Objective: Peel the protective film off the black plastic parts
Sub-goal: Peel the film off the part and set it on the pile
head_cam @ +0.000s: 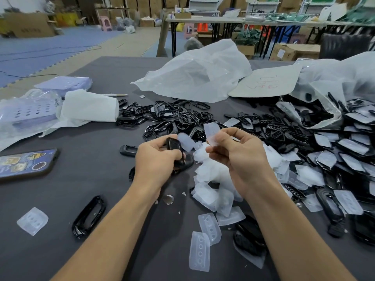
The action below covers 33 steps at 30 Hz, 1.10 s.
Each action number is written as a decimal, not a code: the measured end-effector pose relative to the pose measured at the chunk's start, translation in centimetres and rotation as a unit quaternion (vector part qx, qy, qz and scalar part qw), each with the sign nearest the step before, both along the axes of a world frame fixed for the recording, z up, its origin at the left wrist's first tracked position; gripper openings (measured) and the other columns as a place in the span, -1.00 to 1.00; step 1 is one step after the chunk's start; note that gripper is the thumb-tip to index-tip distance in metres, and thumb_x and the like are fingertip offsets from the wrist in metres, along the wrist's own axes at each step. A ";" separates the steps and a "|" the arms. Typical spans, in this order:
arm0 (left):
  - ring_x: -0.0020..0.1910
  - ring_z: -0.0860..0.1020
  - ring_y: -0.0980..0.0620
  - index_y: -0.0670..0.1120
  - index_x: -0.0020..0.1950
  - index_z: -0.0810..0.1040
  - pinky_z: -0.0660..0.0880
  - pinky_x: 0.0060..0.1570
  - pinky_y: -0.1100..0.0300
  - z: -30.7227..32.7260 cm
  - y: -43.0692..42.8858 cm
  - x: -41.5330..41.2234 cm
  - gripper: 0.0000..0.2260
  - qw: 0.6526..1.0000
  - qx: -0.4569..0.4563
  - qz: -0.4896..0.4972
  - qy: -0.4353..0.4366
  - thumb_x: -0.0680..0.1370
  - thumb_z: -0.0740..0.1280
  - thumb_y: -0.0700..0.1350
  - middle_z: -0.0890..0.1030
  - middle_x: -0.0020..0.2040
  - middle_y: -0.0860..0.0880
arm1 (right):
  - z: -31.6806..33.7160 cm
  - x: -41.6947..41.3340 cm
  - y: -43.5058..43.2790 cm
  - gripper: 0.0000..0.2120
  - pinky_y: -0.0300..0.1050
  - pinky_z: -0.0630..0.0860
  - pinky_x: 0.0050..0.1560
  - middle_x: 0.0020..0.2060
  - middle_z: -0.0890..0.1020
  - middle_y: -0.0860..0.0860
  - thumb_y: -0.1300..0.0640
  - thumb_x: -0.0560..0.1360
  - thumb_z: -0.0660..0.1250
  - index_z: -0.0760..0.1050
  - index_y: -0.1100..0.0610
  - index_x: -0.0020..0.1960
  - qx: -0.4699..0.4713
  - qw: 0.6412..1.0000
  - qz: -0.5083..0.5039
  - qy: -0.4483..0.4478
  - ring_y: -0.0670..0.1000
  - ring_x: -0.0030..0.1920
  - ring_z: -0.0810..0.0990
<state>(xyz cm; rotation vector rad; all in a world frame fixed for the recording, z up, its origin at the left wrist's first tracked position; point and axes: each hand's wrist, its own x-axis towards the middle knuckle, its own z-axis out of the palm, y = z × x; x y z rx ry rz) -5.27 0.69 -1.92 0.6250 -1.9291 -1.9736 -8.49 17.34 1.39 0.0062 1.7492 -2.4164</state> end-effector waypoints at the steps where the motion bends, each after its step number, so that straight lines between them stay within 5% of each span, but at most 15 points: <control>1: -0.18 0.74 -0.04 0.12 -0.07 0.73 0.68 -0.10 0.08 0.0 0.2 0.1 -0.65 0.999 -0.031 -0.003 -0.009 0.30 0.47 -0.29 0.76 -0.22 -0.04 | 0.0 0.1 0.0 -0.79 -0.19 0.62 -0.29 -0.39 0.66 0.06 0.36 0.57 0.39 0.57 0.15 -0.20 0.010 1.000 0.001 0.008 0.02 -0.38 0.68; 4: -0.25 0.73 -0.04 0.05 -0.01 0.75 0.67 -0.18 0.10 0.2 0.8 0.5 -0.64 0.998 -0.033 -0.044 0.014 0.37 0.45 -0.37 0.75 -0.24 -0.10 | -0.5 0.1 -0.1 -0.81 -0.21 0.60 -0.29 -0.31 0.69 0.08 0.39 0.55 0.40 0.62 0.14 -0.14 0.035 0.999 0.000 0.032 0.01 -0.38 0.66; 7: -0.32 0.69 -0.05 -0.05 -0.03 0.77 0.62 -0.29 0.18 1.0 1.0 0.9 -0.70 0.991 0.072 -0.100 0.059 0.39 0.45 -0.39 0.73 -0.25 -0.18 | -0.8 0.0 0.0 -0.76 -0.22 0.60 -0.28 -0.31 0.71 0.02 0.43 0.58 0.33 0.65 0.14 0.04 0.078 0.996 0.003 0.051 -0.02 -0.38 0.65; 12: -0.31 0.70 -0.05 -0.04 -0.12 0.79 0.64 -0.16 0.08 1.2 1.0 1.0 -0.75 0.977 0.130 -0.160 0.061 0.42 0.42 -0.35 0.72 -0.23 -0.16 | -0.8 0.4 -0.5 -0.67 -0.13 0.61 -0.26 -0.32 0.70 0.11 0.45 0.52 0.30 0.71 0.10 -0.16 0.193 0.973 0.000 0.124 -0.02 -0.39 0.61; 14: -0.31 0.71 -0.05 -0.08 -0.22 0.78 0.58 -0.03 -0.02 1.1 1.2 0.9 -0.83 0.983 0.111 -0.141 0.044 0.40 0.45 -0.33 0.73 -0.23 -0.15 | -0.8 0.6 -0.7 -0.77 -0.08 0.59 -0.22 -0.33 0.71 0.08 0.34 0.48 0.38 0.72 0.08 -0.22 0.224 0.963 0.012 0.147 -0.02 -0.36 0.63; 18: -0.31 0.70 -0.08 -0.16 -0.23 0.76 0.62 -0.26 0.12 0.9 0.7 0.8 -0.87 0.985 0.098 -0.131 0.044 0.31 0.45 -0.30 0.72 -0.26 -0.20 | -0.8 0.8 -0.6 -0.92 -0.18 0.54 -0.23 -0.34 0.71 -0.04 0.00 0.38 0.50 0.72 0.00 -0.24 0.262 0.946 0.030 0.187 -0.09 -0.30 0.64; 22: -0.27 0.71 -0.06 -0.14 -0.16 0.78 0.61 -0.25 0.17 0.7 0.4 0.8 -0.82 0.991 0.034 -0.119 0.056 0.28 0.45 -0.27 0.74 -0.24 -0.17 | -1.0 0.6 -0.6 -0.90 -0.34 0.43 -0.29 -0.38 0.69 -0.08 0.14 0.44 0.53 0.72 -0.01 -0.24 0.286 0.934 0.035 0.213 -0.18 -0.39 0.55; 29: -0.21 0.74 -0.06 -0.07 -0.11 0.78 0.65 -0.17 0.14 -0.2 0.6 0.3 -0.75 0.994 0.028 -0.089 0.059 0.45 0.43 -0.40 0.76 -0.18 -0.17 | -0.7 0.4 -0.4 -0.75 -0.05 0.48 -0.22 -0.27 0.71 0.16 0.32 0.49 0.42 0.74 0.02 -0.21 0.264 0.951 0.019 0.163 0.02 -0.31 0.52; 33: -0.23 0.73 -0.04 -0.09 -0.11 0.77 0.66 -0.21 0.13 -0.4 0.6 0.3 -0.76 0.994 0.014 -0.091 0.054 0.46 0.43 -0.41 0.76 -0.19 -0.16 | -0.6 0.3 -0.4 -0.75 -0.23 0.52 -0.19 -0.25 0.73 0.11 0.34 0.52 0.40 0.75 0.05 -0.17 0.221 0.966 0.039 0.127 -0.09 -0.27 0.56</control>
